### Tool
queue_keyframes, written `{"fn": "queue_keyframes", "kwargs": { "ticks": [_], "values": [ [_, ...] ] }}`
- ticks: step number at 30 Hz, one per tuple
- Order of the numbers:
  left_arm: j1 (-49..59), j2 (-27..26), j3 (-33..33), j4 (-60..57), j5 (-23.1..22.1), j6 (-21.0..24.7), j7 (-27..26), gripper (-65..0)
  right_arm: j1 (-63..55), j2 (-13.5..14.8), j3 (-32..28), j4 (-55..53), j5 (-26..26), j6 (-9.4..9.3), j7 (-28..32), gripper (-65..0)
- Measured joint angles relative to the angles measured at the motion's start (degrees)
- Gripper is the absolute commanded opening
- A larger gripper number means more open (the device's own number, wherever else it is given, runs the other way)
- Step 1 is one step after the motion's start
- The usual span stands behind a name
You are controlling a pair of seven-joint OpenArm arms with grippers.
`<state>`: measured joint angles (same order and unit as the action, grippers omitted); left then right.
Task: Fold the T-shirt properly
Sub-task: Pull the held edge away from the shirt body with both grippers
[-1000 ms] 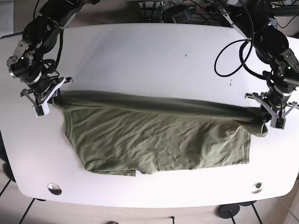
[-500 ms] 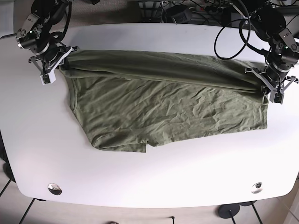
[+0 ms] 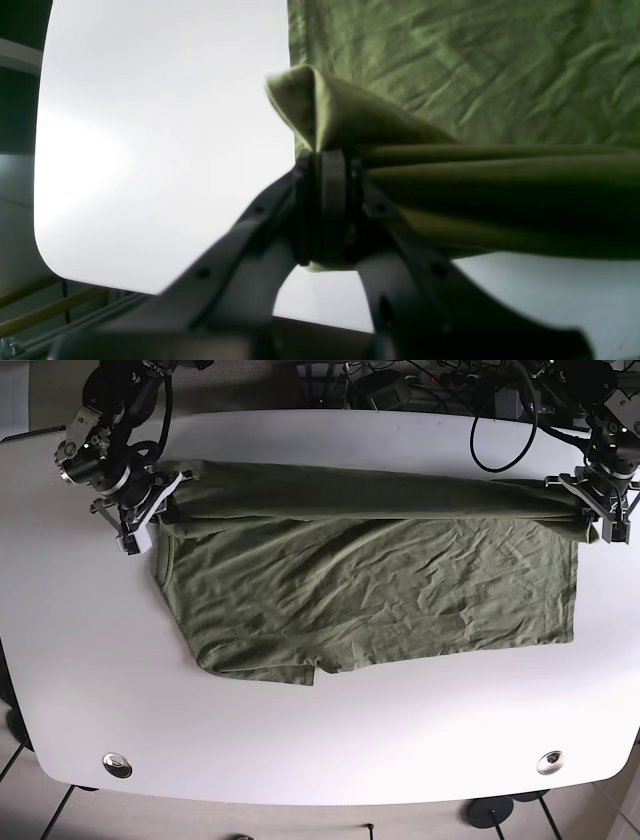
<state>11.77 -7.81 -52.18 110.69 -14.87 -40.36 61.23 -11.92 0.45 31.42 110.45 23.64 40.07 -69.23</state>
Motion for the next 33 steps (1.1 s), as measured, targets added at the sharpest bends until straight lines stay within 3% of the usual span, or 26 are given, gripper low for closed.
{"fn": "queue_keyframes", "kwargs": {
  "ticks": [4,6,8,9,10,12,14,16,18,21,25,28,30,32,33],
  "values": [
    [-0.15,-0.63,-0.04,-2.99,0.04,0.02,-0.15,-65.0,0.13,-0.24,-0.13,-2.4,-0.02,0.0,-0.02,-62.3],
    [-0.15,-1.51,0.17,-5.99,0.02,-0.02,0.07,-59.0,0.13,-0.02,0.11,-3.87,-0.09,0.0,-0.04,-59.1],
    [-0.2,-3.06,0.2,-8.37,0.04,0.04,0.0,-45.6,-0.02,0.07,0.13,-4.2,-0.52,0.0,-0.04,-47.1],
    [-0.22,-3.34,0.07,-9.03,0.24,0.11,0.0,-34.2,0.0,0.07,0.13,-4.2,-0.72,-0.02,0.0,-34.1],
    [-0.2,-3.23,0.09,-9.14,0.24,0.28,0.02,-28.1,-0.04,0.07,0.13,-4.17,-0.7,0.0,-0.02,-26.3],
    [-0.28,-3.23,0.11,-9.14,0.2,0.26,0.0,-22.9,-0.98,0.09,0.13,-3.41,-0.72,0.0,-0.02,-13.3],
    [-0.39,-4.35,0.17,-9.16,0.0,0.26,0.0,-22.9,-2.25,0.0,0.35,-1.16,-0.7,0.0,-0.11,-6.3],
    [-1.84,-4.81,0.0,-9.18,0.42,0.42,0.0,-22.9,-2.95,0.0,0.35,1.38,0.09,-0.02,-0.02,-6.0],
    [-2.23,-5.42,0.39,-9.18,-0.39,0.26,-0.22,-22.9,-4.22,0.17,0.31,1.95,4.48,-0.02,0.2,-6.0],
    [-0.9,-7.37,-0.13,-9.18,0.02,0.28,-0.48,-23.5,-8.41,2.62,0.26,1.97,8.15,0.0,0.02,-6.0],
    [3.85,-6.23,-1.09,-9.29,0.0,0.37,-0.13,-35.4,-13.51,2.78,4.59,1.97,8.13,-0.07,4.09,-6.0],
    [6.64,-5.9,-1.05,-9.29,-0.13,0.39,-0.59,-35.8,-15.96,2.95,4.85,1.81,7.96,-0.15,7.28,-6.0],
    [6.99,-3.87,-1.36,-9.42,0.52,0.37,-0.48,-36.3,-15.65,3.28,4.63,1.22,3.21,-0.15,8.26,-6.0],
    [7.41,-2.47,-1.31,-9.4,3.28,0.24,-4.5,-36.4,-14.69,3.28,4.59,-0.42,1.22,-0.15,9.05,-6.2],
    [7.48,-0.87,-1.4,-9.4,6.75,0.26,-8.22,-36.4,-13.86,3.1,4.59,-1.9,0.17,-0.17,9.57,-8.6]
  ]
}}
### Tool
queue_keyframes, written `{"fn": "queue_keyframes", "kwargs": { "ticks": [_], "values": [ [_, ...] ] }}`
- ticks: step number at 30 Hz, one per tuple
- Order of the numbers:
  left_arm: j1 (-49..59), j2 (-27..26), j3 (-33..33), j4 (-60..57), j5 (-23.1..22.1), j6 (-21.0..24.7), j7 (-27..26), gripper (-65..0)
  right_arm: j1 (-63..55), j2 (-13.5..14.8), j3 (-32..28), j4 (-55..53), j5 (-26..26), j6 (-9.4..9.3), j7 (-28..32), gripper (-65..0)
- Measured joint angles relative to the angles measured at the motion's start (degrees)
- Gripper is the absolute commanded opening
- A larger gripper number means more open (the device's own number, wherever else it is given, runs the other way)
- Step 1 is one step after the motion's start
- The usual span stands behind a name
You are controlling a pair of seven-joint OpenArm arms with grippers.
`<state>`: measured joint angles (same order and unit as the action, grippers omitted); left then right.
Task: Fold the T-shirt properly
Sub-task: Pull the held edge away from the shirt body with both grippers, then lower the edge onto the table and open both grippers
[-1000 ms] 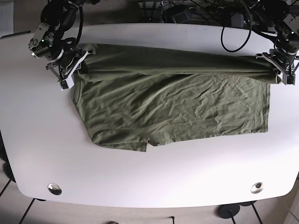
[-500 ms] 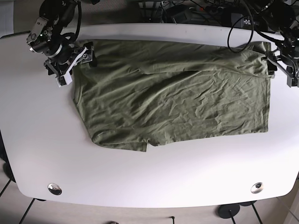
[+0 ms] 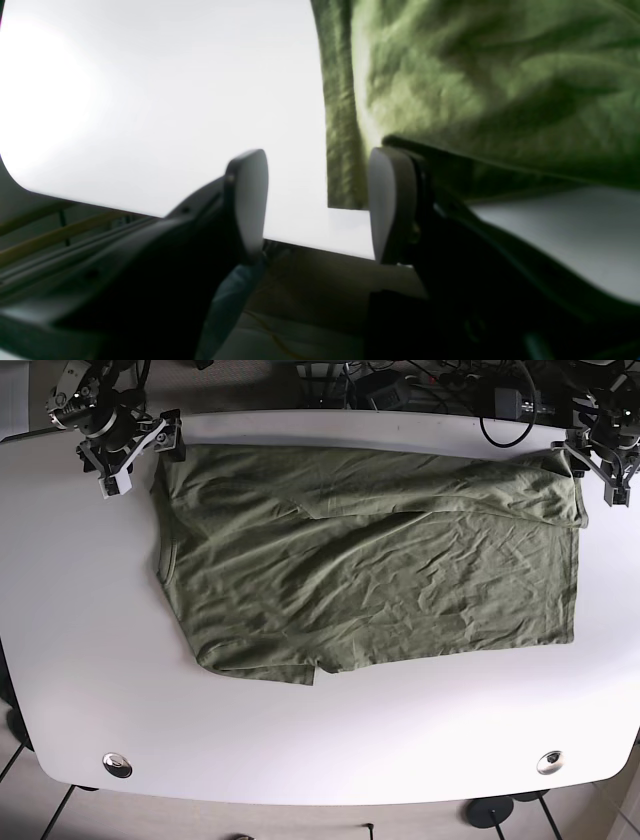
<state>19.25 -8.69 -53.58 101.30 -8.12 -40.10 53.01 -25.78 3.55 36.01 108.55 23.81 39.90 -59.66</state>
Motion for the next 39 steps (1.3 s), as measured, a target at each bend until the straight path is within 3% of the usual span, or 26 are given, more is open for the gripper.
{"fn": "queue_keyframes", "kwargs": {
  "ticks": [1,4,13,20,22,24,25,26,33,36,39],
  "values": [
    [0.11,2.01,-0.07,-0.02,2.86,0.0,-3.13,-36.4,0.46,-0.07,-0.13,-1.9,0.2,0.02,1.7,-13.2],
    [-0.04,5.66,-1.77,-0.04,4.72,-0.31,-8.52,-36.1,1.77,0.26,-0.07,-5.22,0.57,0.07,2.64,-20.0],
    [0.07,5.95,-3.67,-4.66,5.57,-0.13,-11.93,-35.8,2.71,0.42,-2.89,-8.02,1.92,0.09,5.49,-20.9],
    [-0.2,3.85,-3.69,-9.97,4.63,0.22,-13.46,-36.8,3.34,0.26,-3.06,-8.63,1.9,0.17,5.01,-46.5],
    [-0.2,3.78,-3.69,-9.99,4.46,0.17,-13.49,-44.4,3.43,0.26,-3.08,-8.79,1.9,0.02,4.79,-54.9],
    [-0.22,3.87,-3.58,-10.08,4.44,0.0,-13.46,-59.2,3.48,0.26,-3.13,-8.87,1.88,0.04,4.44,-61.4],
    [-0.2,3.96,-3.37,-10.05,4.44,-0.04,-13.46,-64.6,3.61,0.26,-3.13,-8.87,1.88,0.04,4.26,-62.3],
    [-0.02,3.85,-2.6,-9.86,4.55,-0.02,-13.44,-65.0,3.65,0.31,-3.13,-8.87,1.9,0.04,4.0,-62.6],
    [3.98,2.47,-1.27,-0.48,5.46,-0.24,-10.8,-65.0,-0.74,2.86,-3.32,-4.98,1.42,0.17,1.31,-62.6],
    [4.63,2.4,-1.2,0.81,5.31,-0.28,-7.41,-65.0,-2.86,3.8,-3.3,-4.22,1.31,0.2,1.33,-62.6],
    [4.7,2.43,-1.2,0.94,5.33,-0.28,-7.37,-65.0,-3.67,3.8,-3.06,-3.98,1.55,0.2,1.57,-62.3]
  ]
}}
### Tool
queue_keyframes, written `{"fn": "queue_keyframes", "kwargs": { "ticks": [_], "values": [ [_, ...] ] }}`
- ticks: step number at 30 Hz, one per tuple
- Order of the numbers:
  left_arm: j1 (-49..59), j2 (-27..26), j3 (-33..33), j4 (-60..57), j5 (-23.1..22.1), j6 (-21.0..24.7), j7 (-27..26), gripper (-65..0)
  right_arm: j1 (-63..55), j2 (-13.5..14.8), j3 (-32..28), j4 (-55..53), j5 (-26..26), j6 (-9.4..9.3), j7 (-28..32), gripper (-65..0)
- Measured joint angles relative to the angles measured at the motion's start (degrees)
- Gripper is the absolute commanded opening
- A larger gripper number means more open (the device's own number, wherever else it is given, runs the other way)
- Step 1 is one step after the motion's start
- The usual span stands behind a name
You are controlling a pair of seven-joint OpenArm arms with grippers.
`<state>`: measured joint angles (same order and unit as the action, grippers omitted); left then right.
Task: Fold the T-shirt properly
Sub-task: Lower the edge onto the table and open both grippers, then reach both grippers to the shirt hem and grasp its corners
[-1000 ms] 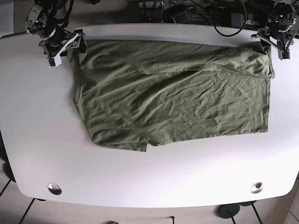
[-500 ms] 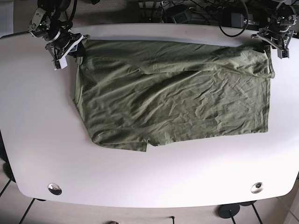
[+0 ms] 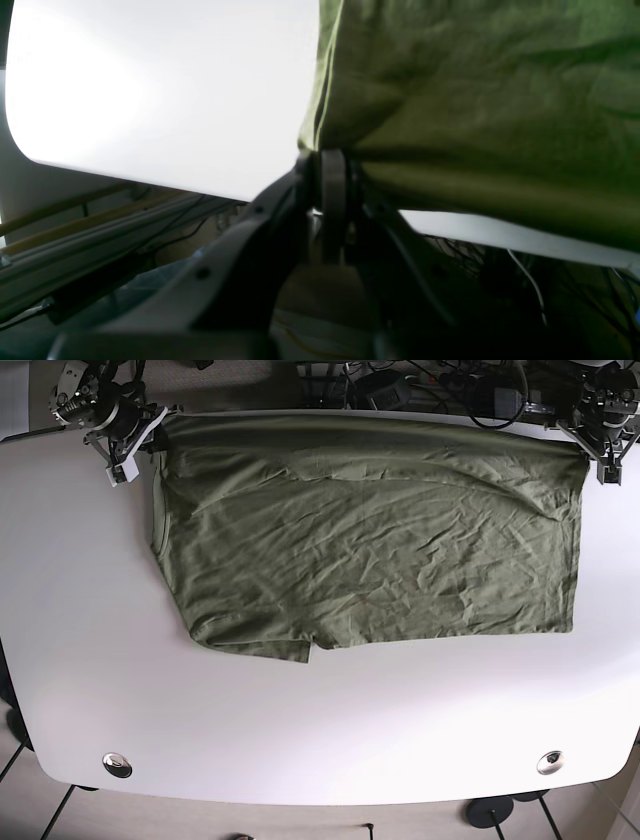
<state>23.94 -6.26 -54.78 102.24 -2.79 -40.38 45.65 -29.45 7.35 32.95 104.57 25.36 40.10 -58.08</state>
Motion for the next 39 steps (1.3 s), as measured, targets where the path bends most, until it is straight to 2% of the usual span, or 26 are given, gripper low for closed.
{"fn": "queue_keyframes", "kwargs": {
  "ticks": [2,4,6,8,9,17,22,24,29,31,33,35,39],
  "values": [
    [0.02,-0.02,0.0,0.0,0.02,0.0,0.0,-62.6,0.04,0.0,0.0,0.0,-0.09,0.0,-0.04,-60.1],
    [-0.02,-0.04,0.0,0.07,0.13,0.02,1.55,-49.9,0.02,-0.04,0.0,0.13,0.15,0.02,0.0,-46.6],
    [0.02,-0.79,0.0,0.09,0.24,0.0,3.06,-41.9,0.07,-0.04,0.0,0.92,-0.15,0.0,-0.13,-33.3],
    [0.0,-2.12,0.0,0.13,0.26,0.04,4.02,-41.3,-0.11,-0.09,0.0,2.84,-1.31,-0.15,-0.98,-23.6],
    [-0.04,-2.56,0.0,0.17,0.24,0.07,4.04,-41.3,-0.26,-0.09,0.07,4.22,-1.38,-0.2,-0.96,-21.1],
    [-1.49,-3.48,-2.08,5.7,0.02,0.04,4.09,-41.3,4.13,-0.2,0.04,6.93,-1.18,-0.17,-1.05,-21.2],
    [-10.82,-3.15,-1.25,5.55,0.17,0.02,4.04,-41.3,13.33,-0.2,-0.07,5.03,-1.4,-0.17,-1.09,-21.2],
    [-12.74,-3.13,1.68,5.2,1.46,0.15,4.72,-41.3,19.39,-0.04,-0.26,-0.07,-1.66,-0.17,-1.09,-21.2],
    [-19.63,-3.04,7.82,4.96,0.76,0.07,4.33,-41.0,34.64,-0.04,-0.26,-14.53,-12.15,-0.2,-1.01,-21.2],
    [-22.01,-2.99,9.9,4.85,0.85,0.07,4.35,-40.8,39.34,-0.15,-0.31,-19.26,-13.81,-0.17,0.11,-21.2],
    [-23.98,-3.02,11.34,4.85,0.52,1.14,4.2,-40.8,43.21,0.0,-0.76,-23.85,-15.61,-0.2,2.91,-21.2],
    [-24.76,-3.04,12.7,4.85,0.68,3.8,4.13,-40.8,46.49,0.74,-4.2,-29.55,-18.49,-0.48,5.6,-21.2],
    [-25.24,-3.04,14.12,4.85,0.66,5.95,4.28,-40.7,51.25,0.74,-8.37,-41.62,-20.11,-0.13,15.61,-21.2]
  ]
}}
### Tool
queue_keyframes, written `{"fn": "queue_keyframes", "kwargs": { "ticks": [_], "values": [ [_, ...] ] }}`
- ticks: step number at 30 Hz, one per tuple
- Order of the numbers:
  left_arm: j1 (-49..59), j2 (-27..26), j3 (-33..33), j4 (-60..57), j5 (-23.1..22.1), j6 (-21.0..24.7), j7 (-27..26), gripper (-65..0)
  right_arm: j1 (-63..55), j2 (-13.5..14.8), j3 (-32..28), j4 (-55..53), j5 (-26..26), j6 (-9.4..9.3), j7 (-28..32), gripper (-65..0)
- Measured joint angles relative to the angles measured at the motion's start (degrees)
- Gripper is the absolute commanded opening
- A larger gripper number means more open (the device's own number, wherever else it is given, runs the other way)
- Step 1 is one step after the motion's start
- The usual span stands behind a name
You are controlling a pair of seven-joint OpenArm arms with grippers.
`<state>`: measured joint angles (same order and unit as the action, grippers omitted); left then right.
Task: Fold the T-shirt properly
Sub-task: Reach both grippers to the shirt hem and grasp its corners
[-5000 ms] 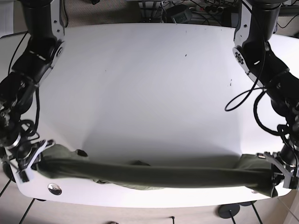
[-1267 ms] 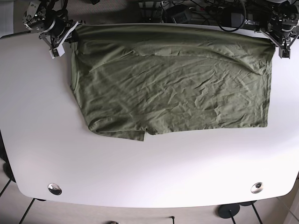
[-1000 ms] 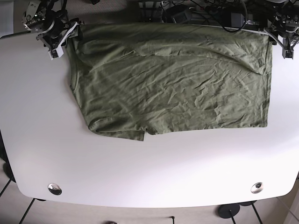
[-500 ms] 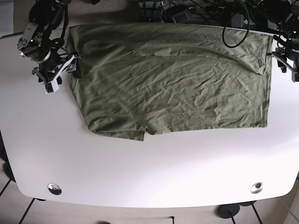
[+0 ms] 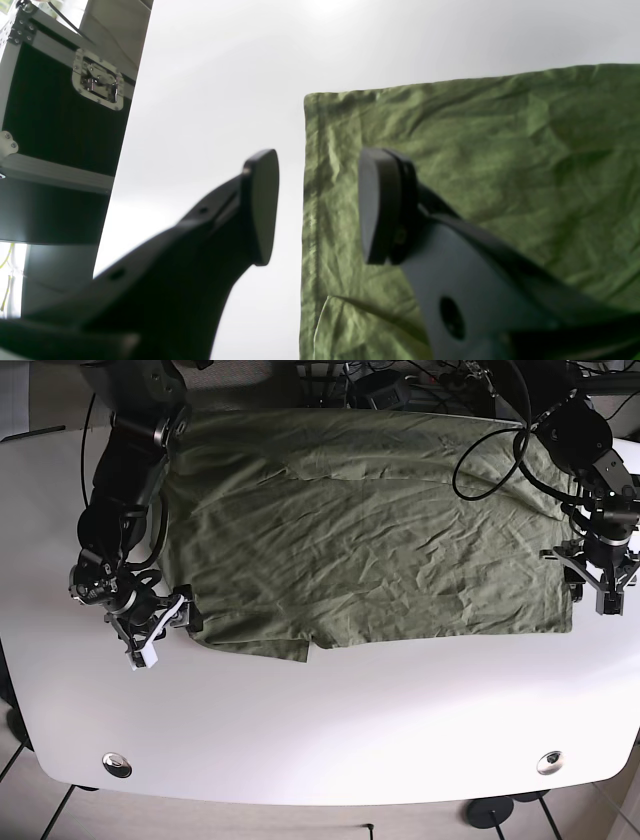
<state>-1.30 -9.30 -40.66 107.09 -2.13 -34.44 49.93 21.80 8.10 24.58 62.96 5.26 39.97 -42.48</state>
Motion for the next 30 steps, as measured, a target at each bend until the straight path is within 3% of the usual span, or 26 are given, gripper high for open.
{"fn": "queue_keyframes", "kwargs": {
  "ticks": [2,6,12,13,17,20,23,28,30],
  "values": [
    [0.04,0.0,-0.09,-0.17,0.02,0.17,0.02,-39.9,1.6,0.33,-0.81,-5.6,-0.61,-0.09,3.69,-21.2],
    [0.2,-0.04,-0.15,-3.56,0.02,0.15,0.26,-26.7,2.97,0.44,-3.23,-10.73,-0.57,-0.09,9.07,-21.2],
    [-0.68,-0.44,-0.46,-3.93,0.17,0.37,0.22,-26.5,2.47,-0.04,-5.31,-11.37,-0.39,-0.11,10.38,-22.4],
    [-1.46,-0.48,-0.52,-4.22,0.2,0.37,0.2,-26.5,2.19,-0.57,-4.96,-11.37,-0.35,-0.31,10.86,-25.2],
    [-5.77,-3.56,-0.13,-11.08,-0.39,4.74,-0.04,-26.1,1.79,-0.96,-5.11,-11.41,-0.46,-0.31,11.54,-48.8],
    [-10.29,-5.7,-0.24,-20.52,0.63,7.23,-0.48,-26.1,1.57,-0.81,-5.07,-11.45,-0.59,-0.46,12.07,-59.9],
    [-15.04,-8.81,3.3,-34.91,0.0,7.43,-9.18,-26.1,1.57,-0.81,-5.18,-11.61,-0.61,-0.48,12.04,-61.2],
    [-19.8,-11.87,5.7,-55.34,0.24,7.48,-15.91,-26.1,1.57,-0.85,-5.14,-11.61,-0.59,-0.48,12.04,-61.4],
    [-20.52,-12.35,5.68,-58.16,0.24,7.5,-18.45,-26.1,1.46,-0.79,-5.14,-11.61,-0.59,-0.48,12.04,-61.4]
  ]
}}
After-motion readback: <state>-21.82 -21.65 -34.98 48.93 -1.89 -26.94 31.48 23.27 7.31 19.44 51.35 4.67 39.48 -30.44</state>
